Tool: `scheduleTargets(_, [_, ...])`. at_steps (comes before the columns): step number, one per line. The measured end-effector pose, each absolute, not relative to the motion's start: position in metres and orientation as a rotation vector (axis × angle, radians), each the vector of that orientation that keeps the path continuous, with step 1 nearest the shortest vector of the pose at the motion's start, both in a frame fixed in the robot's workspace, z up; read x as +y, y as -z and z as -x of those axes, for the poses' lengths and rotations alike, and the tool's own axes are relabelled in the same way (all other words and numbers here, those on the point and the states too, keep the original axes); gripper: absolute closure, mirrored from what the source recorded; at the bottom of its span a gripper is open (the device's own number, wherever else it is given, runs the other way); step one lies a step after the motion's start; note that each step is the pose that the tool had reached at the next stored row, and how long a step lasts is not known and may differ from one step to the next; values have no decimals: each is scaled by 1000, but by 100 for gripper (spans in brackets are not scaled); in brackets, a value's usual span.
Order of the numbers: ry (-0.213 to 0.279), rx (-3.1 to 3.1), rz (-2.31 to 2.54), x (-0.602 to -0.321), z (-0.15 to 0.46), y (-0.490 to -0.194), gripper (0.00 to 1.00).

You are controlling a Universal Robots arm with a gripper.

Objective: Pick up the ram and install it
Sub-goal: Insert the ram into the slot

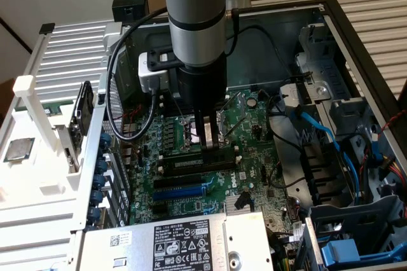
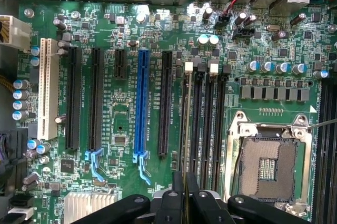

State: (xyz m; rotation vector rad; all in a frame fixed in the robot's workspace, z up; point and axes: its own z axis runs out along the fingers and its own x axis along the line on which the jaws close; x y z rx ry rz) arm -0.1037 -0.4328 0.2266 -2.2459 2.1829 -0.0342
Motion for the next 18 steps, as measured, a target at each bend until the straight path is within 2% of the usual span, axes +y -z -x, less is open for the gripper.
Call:
scheduleTargets(14, [36, 2183, 2247, -433, 104, -226, 87])
scheduleTargets(16, [36, 2183, 2247, -433, 104, -226, 85])
scheduleTargets(17, [36, 2183, 2246, -433, 104, -226, 78])
scheduleTargets(18, [36, 2183, 2246, -433, 104, -226, 78])
